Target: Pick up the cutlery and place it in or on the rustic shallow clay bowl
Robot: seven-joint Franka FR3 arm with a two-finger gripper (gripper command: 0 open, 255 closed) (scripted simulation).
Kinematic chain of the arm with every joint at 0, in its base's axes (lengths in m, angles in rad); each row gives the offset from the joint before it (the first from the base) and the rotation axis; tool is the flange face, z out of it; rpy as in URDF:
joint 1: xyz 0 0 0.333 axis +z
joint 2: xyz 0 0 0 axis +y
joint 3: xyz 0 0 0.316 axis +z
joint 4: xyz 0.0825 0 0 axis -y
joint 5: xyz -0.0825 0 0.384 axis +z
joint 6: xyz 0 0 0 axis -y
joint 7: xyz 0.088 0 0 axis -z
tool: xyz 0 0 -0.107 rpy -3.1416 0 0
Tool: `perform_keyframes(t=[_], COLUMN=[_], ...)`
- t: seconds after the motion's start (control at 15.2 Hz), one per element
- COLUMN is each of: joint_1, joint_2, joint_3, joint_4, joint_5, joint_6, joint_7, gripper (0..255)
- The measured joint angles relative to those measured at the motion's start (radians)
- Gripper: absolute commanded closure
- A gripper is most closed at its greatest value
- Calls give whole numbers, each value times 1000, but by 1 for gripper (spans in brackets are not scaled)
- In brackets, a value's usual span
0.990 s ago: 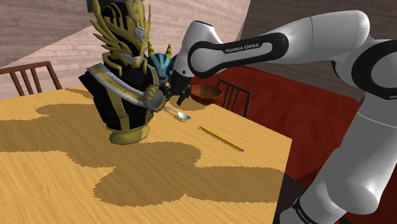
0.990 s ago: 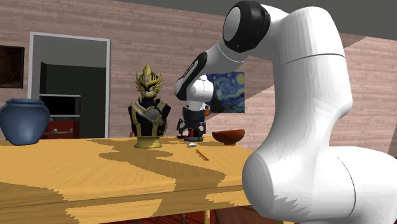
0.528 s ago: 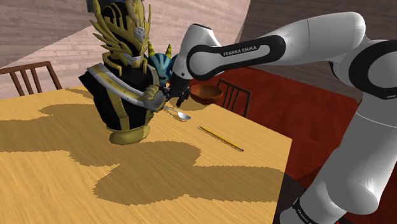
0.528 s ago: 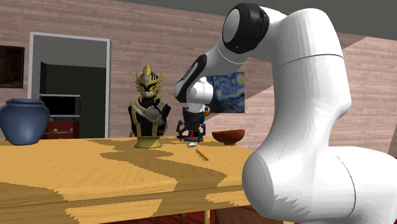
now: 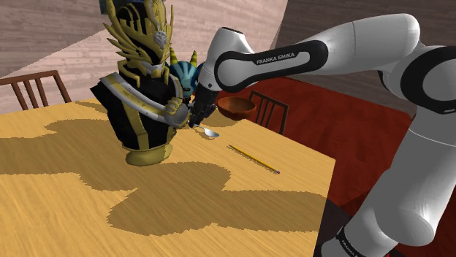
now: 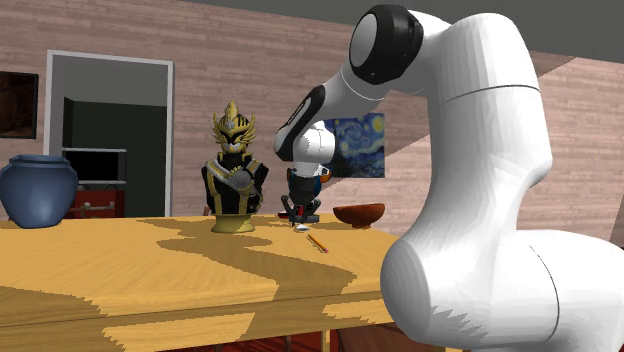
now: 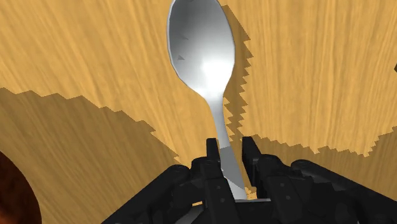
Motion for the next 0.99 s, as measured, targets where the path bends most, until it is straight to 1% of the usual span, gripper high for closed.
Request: perform_keyframes(t=[0.26,0.4,0.99], joint_1=[0,-1,-1], joint_2=[0,-3,-26], joint_3=[0,0,1], joint_4=[0,11,102], joint_5=[0,1,6], joint_6=[0,-14,-127], joint_7=[0,-1,1], gripper=[255,255,255])
